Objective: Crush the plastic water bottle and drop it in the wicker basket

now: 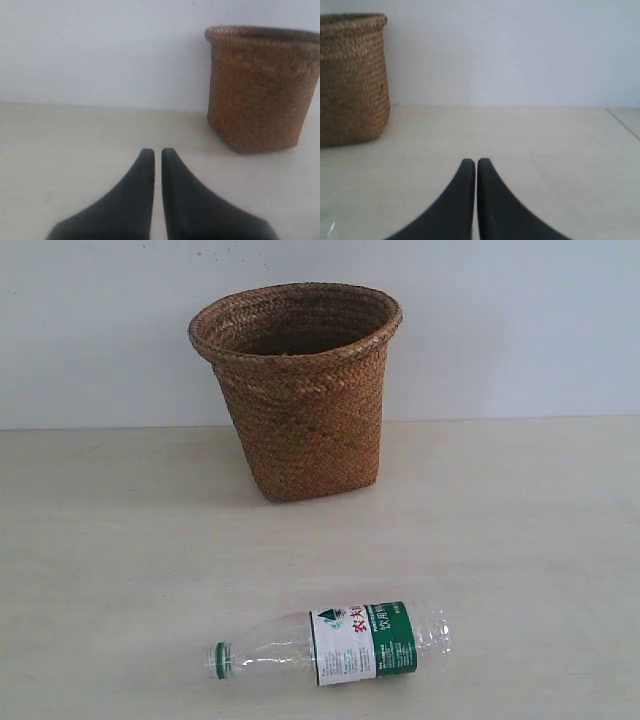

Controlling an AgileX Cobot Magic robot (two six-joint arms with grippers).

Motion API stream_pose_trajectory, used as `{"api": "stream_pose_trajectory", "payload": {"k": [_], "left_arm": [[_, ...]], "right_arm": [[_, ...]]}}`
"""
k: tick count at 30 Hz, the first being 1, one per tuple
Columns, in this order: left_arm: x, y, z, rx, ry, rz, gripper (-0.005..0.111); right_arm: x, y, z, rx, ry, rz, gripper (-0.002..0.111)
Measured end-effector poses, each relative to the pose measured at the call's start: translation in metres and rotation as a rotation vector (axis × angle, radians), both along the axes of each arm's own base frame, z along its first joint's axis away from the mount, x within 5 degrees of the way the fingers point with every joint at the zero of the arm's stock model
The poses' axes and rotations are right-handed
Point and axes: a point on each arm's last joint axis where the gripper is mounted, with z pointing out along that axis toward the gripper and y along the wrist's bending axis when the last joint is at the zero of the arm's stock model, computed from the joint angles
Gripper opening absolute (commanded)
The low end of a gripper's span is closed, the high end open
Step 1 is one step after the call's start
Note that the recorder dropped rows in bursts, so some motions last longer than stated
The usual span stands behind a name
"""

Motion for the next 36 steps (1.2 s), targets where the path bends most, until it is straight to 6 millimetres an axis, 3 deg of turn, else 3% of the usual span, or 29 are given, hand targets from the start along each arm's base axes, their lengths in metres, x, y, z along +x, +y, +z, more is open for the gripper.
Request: {"api": "stream_pose_trajectory", "payload": {"k": [13, 16, 21, 28, 36], "left_arm": [[-0.003, 0.005, 0.032, -0.23, -0.336, 0.028, 0.004], [-0.005, 0.005, 0.04, -0.247, -0.371, 0.023, 0.004], [0.0, 0.004, 0.074, -0.233, -0.384, 0.018, 0.004], [0.038, 0.0, 0.121, -0.129, -0.287, 0.017, 0.004], [0.104, -0.004, 0.148, 0.034, 0.025, 0.024, 0.004]], "right_arm": [[-0.006, -0.001, 0.04, 0.225, -0.403, 0.024, 0.0], [-0.005, -0.001, 0.06, 0.242, -0.421, 0.028, 0.0], [0.007, 0.0, 0.1, 0.221, -0.415, 0.03, 0.0], [0.047, 0.002, 0.14, 0.169, -0.313, 0.024, 0.0], [0.101, 0.005, 0.157, 0.046, -0.125, 0.015, 0.0]]}}
